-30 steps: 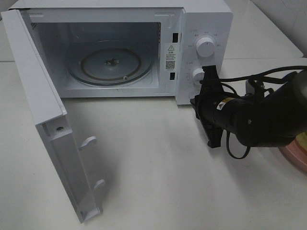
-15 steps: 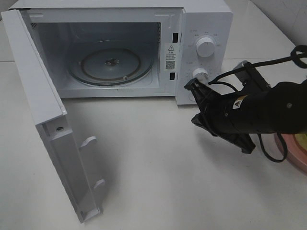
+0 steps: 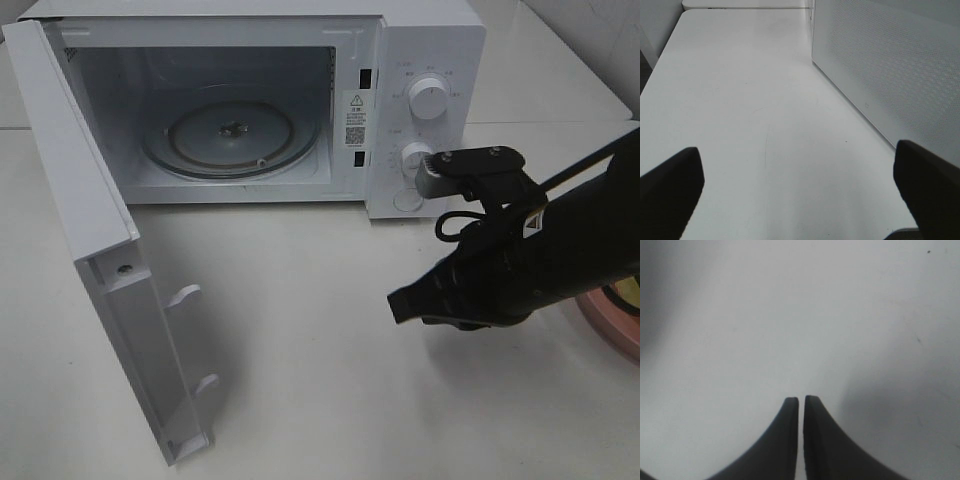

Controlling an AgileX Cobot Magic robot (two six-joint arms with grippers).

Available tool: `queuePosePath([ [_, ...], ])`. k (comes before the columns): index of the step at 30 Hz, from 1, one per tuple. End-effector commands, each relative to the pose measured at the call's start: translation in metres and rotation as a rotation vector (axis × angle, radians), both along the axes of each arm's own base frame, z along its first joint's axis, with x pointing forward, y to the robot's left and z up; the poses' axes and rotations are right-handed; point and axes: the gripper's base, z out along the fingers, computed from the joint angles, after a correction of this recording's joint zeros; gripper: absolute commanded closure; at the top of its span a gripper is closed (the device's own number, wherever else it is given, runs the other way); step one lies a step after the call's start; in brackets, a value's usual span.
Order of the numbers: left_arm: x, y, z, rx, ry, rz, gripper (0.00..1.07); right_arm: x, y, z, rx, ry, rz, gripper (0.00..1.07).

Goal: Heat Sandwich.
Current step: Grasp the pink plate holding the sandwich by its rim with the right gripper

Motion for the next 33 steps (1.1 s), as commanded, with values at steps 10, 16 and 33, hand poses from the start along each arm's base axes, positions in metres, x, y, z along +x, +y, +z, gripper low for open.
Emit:
queuePosePath([
  [10,-0.001,0.000,0.002,0.000,-0.007,-0.003,0.09,-0.001,-0.034,0.039,-0.259,0.095,0.083,0.57],
  [16,-0.001,0.000,0.002,0.000,-0.007,-0.003,0.09,0.007,-0.054,0.056,-0.293,0.032,0.025,0.15],
  [33,-0.001,0.000,0.002,0.000,-0.007,-0.003,0.09,0.026,-0.097,0.037,-0.339,0.132,-0.172,0.12],
])
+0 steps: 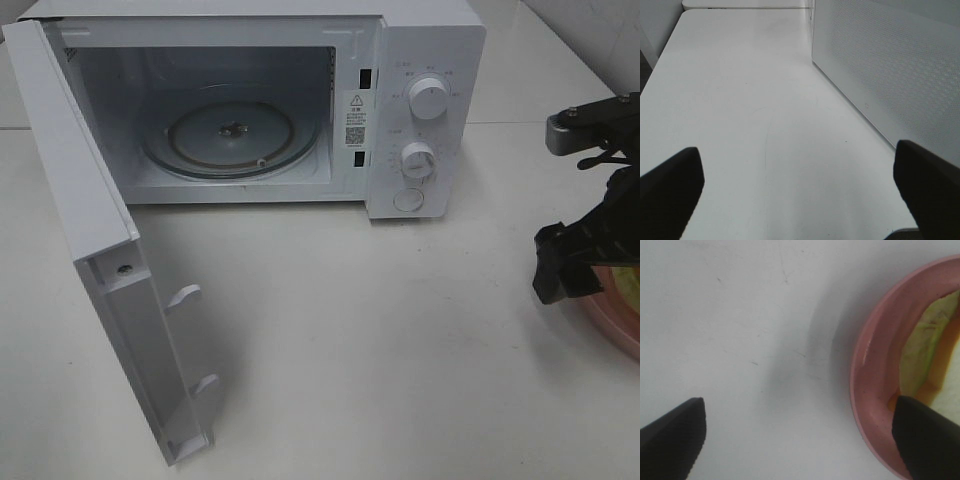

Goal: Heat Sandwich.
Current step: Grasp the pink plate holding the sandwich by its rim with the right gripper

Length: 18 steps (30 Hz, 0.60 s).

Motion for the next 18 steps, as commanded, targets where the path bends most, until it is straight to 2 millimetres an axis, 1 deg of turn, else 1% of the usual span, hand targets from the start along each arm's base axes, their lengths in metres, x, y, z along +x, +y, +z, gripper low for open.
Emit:
queuePosePath([
  [1,-0.001,0.000,0.002,0.000,-0.007,-0.003,0.09,0.006,-0.006,-0.008,-0.008,0.029,-0.043,0.13],
  [3,-0.001,0.000,0.002,0.000,-0.007,-0.003,0.09,0.007,-0.007,-0.011,-0.010,0.038,-0.052,0.13],
  [6,-0.001,0.000,0.002,0.000,-0.007,-0.003,0.09,0.013,-0.008,-0.022,-0.017,0.047,-0.078,0.14],
  [7,-0.001,0.000,0.002,0.000,-0.007,-0.003,0.09,0.013,-0.008,-0.022,-0.017,0.047,-0.078,0.14],
  [9,-0.001,0.000,0.002,0.000,-0.007,-0.003,0.09,0.017,-0.009,-0.029,-0.031,0.050,-0.096,0.15],
  [11,-0.001,0.000,0.002,0.000,-0.007,-0.003,0.09,0.019,-0.010,-0.031,-0.037,0.051,-0.100,0.15],
  [15,-0.001,0.000,0.002,0.000,-0.007,-0.003,0.09,0.024,-0.011,-0.045,-0.064,0.073,-0.101,0.17],
  [18,-0.001,0.000,0.002,0.000,-0.007,-0.003,0.09,0.025,-0.011,-0.049,-0.069,0.083,-0.104,0.17],
])
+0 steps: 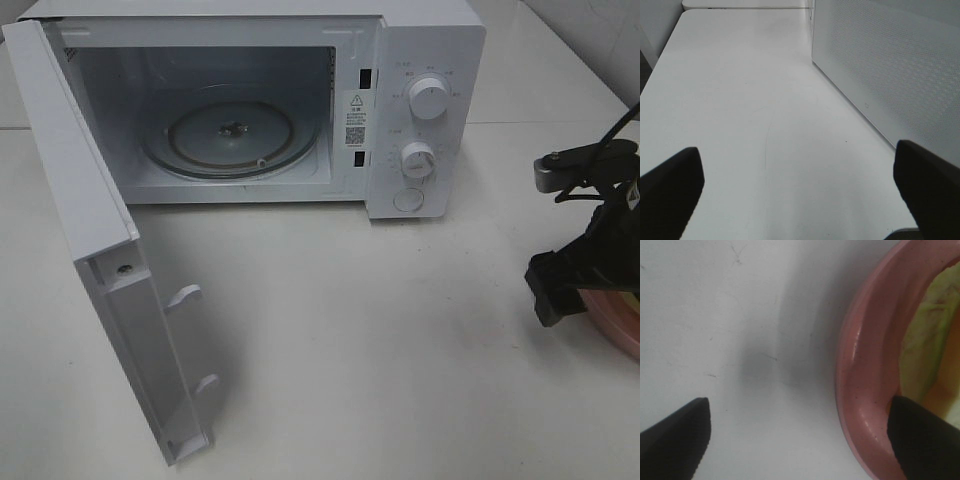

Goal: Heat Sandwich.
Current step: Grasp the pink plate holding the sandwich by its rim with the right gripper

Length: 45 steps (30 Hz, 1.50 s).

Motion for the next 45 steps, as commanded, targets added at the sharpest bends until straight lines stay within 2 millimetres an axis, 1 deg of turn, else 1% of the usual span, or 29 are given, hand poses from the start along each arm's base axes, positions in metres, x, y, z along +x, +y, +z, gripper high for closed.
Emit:
queuePosePath([
  [1,-0.001,0.000,0.002,0.000,-0.007,-0.003,0.09,0.005,-0.002,-0.006,-0.013,0.006,-0.012,0.17],
  [9,-0.001,0.000,0.002,0.000,-0.007,-0.003,0.09,0.018,-0.001,-0.018,-0.035,0.035,-0.012,0.19],
  [10,-0.001,0.000,0.002,0.000,-0.007,-0.003,0.09,0.020,-0.001,-0.022,-0.036,0.046,-0.015,0.19],
  [15,-0.001,0.000,0.002,0.000,-0.007,-0.003,0.09,0.024,-0.009,-0.030,-0.032,0.054,-0.046,0.20],
  [22,-0.001,0.000,0.002,0.000,-0.007,-0.003,0.09,0.025,-0.009,-0.036,-0.027,0.064,-0.050,0.22],
  [25,-0.001,0.000,0.002,0.000,-0.007,-0.003,0.09,0.025,-0.007,-0.045,-0.014,0.099,-0.049,0.23],
  [36,-0.001,0.000,0.002,0.000,-0.007,-0.003,0.09,0.025,-0.007,-0.047,-0.018,0.108,-0.025,0.26],
  [40,-0.001,0.000,0.002,0.000,-0.007,-0.003,0.09,0.025,-0.008,-0.046,-0.024,0.107,-0.019,0.29],
  [41,-0.001,0.000,0.002,0.000,-0.007,-0.003,0.09,0.025,-0.008,-0.046,-0.026,0.107,-0.017,0.31],
  [43,-0.001,0.000,0.002,0.000,-0.007,-0.003,0.09,0.025,-0.008,-0.046,-0.029,0.104,-0.014,0.42],
  [44,-0.001,0.000,0.002,0.000,-0.007,-0.003,0.09,0.025,-0.008,-0.046,-0.029,0.104,-0.014,0.42],
  [45,-0.001,0.000,0.002,0.000,-0.007,-0.003,0.09,0.025,-0.008,-0.046,-0.029,0.104,-0.016,0.46],
])
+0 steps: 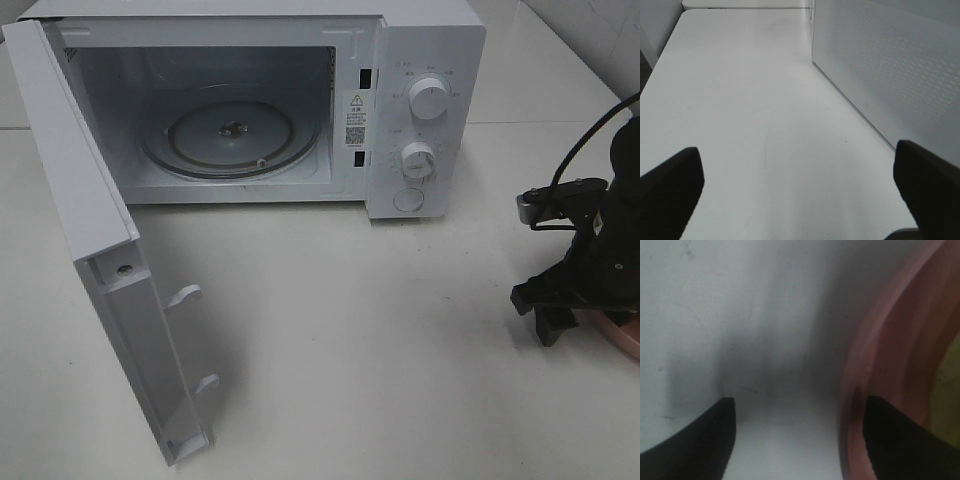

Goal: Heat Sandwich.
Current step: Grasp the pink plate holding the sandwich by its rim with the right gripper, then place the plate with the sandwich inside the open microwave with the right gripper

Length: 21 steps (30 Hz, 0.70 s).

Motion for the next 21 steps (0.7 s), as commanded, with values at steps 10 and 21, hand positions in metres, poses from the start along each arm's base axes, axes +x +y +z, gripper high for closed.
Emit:
queuePosePath([
  [10,-0.0011,-0.0002,0.0023,0.000,-0.007,-0.003,0.09,0.0023,-0.0017,0.0005,-0.014,-0.014,0.027,1.07],
  [21,-0.0011,-0.0002,0.0023,0.000,-0.007,-0.003,0.09,0.0025,-0.0021,0.0006,-0.016,-0.018,0.009,1.07],
])
